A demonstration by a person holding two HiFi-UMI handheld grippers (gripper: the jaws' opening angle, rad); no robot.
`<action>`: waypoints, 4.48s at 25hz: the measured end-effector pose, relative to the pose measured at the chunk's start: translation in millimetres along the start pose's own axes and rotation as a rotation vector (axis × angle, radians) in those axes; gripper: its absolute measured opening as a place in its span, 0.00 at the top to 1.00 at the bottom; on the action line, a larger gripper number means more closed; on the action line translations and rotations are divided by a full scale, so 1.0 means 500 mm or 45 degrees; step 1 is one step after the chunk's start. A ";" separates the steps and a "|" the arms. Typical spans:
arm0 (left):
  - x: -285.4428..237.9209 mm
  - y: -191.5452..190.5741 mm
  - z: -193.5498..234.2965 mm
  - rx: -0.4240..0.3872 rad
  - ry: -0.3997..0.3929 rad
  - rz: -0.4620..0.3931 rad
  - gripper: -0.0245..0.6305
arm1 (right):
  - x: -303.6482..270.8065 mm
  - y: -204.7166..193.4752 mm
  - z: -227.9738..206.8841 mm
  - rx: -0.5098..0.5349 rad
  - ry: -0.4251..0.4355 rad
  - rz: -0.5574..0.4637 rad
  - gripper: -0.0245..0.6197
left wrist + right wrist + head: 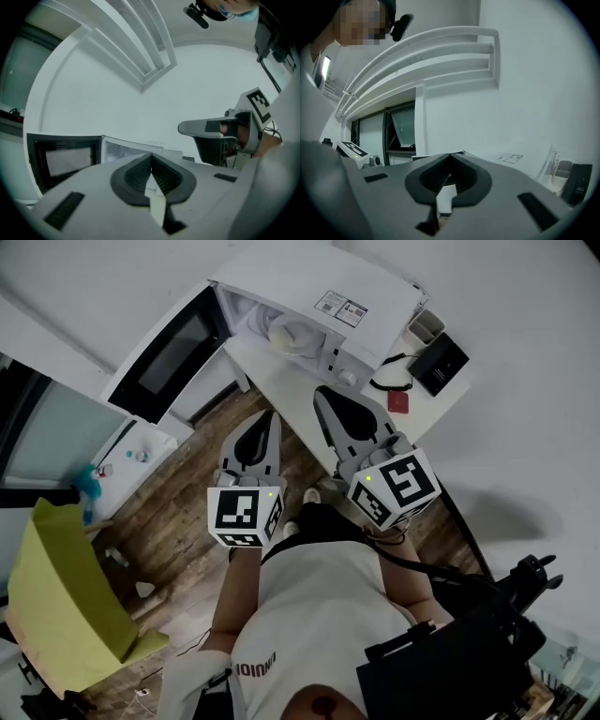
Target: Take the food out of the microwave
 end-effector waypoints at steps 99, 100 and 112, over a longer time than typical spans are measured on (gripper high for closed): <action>-0.545 -0.308 0.184 1.237 -0.275 0.780 0.87 | -0.250 -0.132 -0.187 -0.220 -0.253 0.361 0.93; -0.544 -0.308 0.184 1.239 -0.273 0.783 0.88 | -0.251 -0.131 -0.187 -0.219 -0.250 0.361 0.93; -0.543 -0.293 0.189 1.250 -0.304 0.765 0.92 | -0.258 -0.129 -0.187 -0.213 -0.227 0.355 0.93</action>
Point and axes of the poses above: the fingertips, and each gripper's own axes: x backward along the fingers, z to its left, y out of its top, the point moved 9 cm from there along x, backward along the fingers, and after that the axes turned 8 degrees about y, right-handed, at the moved point
